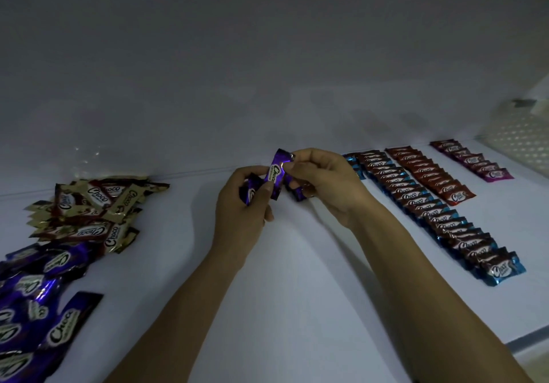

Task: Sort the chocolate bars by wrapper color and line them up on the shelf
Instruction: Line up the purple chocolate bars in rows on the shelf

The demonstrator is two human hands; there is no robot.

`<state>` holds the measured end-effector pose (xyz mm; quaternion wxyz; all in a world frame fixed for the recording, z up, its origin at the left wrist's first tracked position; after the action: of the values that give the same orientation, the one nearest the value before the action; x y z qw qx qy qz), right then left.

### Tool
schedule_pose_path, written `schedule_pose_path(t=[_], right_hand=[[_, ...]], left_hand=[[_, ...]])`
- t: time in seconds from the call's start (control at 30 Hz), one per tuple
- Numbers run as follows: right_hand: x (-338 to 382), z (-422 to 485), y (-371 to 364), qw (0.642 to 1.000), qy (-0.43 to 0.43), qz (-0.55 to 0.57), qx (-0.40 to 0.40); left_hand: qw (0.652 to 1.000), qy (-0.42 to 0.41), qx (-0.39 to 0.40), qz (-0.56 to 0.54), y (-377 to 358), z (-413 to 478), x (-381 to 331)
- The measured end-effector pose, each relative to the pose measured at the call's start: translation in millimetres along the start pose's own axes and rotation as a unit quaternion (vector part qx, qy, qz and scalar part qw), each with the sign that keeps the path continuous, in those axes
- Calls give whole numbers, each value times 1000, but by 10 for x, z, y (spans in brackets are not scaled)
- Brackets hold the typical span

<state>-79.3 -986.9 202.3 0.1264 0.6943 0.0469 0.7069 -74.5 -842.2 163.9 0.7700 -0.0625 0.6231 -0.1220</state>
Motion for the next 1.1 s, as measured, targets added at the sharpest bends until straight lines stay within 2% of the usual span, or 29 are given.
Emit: schedule_pose_path(t=[0.13, 0.3, 0.37, 0.5, 0.67, 0.87, 1.0, 1.1], right_hand=[[-20, -34, -70, 998, -9, -38, 44], [-19, 23, -31, 1000, -18, 4, -2], [-23, 36, 9, 1000, -5, -15, -3], [-27, 26, 85, 998, 29, -44, -15], [-39, 94, 250, 990, 27, -132, -32], [-124, 63, 451, 921, 20, -386, 51], [-277, 4, 385, 895, 96, -435, -11], [-330, 26, 359, 879, 134, -456, -42]], left_hand=[[1000, -5, -26, -4, 31, 6, -18], [997, 13, -67, -24, 42, 0, -1], [995, 32, -76, -50, 47, 3, 7], [997, 54, -54, -23, 18, 3, 59], [992, 75, -27, -103, -9, 1, 74], [999, 25, -20, -3, -11, -37, -9], [999, -1, -41, 13, 25, -2, 2], [998, 17, -54, 15, 33, 10, 47]])
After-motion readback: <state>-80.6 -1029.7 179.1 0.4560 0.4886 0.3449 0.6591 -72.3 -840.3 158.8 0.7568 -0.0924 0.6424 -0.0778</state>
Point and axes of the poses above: each hand's wrist, its own z-axis towards the middle knuckle, its own y-axis out of the back of the hand, x = y × z, the point moved 4 cm from there along z, towards the middle knuckle, and after that the axes turned 9 degrees about -z, right-handed, at the moved point
